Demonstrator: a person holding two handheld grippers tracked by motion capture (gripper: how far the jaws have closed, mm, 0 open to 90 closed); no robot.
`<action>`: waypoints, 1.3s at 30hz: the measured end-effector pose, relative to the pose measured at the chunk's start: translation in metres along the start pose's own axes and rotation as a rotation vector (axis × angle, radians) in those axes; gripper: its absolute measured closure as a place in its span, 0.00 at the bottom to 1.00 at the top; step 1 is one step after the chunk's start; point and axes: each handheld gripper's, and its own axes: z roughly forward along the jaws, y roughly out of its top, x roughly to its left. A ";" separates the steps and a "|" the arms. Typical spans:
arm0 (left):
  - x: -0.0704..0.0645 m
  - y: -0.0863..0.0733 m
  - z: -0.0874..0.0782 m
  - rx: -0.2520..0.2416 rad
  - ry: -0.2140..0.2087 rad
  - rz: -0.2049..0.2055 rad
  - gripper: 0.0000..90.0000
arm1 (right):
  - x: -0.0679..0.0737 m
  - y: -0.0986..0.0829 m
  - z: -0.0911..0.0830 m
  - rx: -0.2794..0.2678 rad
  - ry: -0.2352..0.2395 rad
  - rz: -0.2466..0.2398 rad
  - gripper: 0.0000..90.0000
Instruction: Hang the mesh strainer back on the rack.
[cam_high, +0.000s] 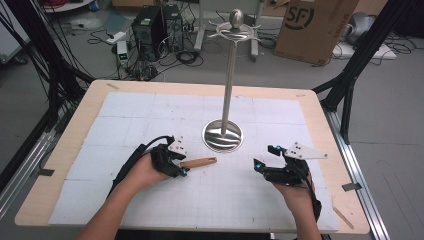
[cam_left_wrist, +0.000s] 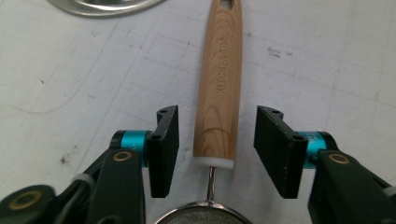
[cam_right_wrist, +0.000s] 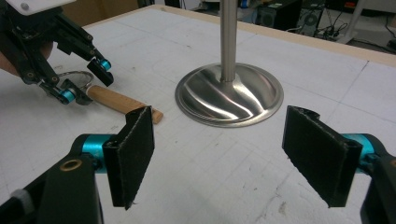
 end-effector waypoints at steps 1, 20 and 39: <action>0.001 0.000 0.000 0.008 -0.002 0.003 0.61 | 0.000 0.000 0.000 0.001 0.001 0.001 0.27; -0.003 -0.003 -0.005 0.061 0.016 -0.029 0.75 | 0.000 -0.001 0.001 0.003 0.003 0.001 0.28; -0.001 0.008 0.000 0.135 0.011 -0.022 0.69 | 0.000 -0.001 0.001 0.007 0.007 0.006 0.28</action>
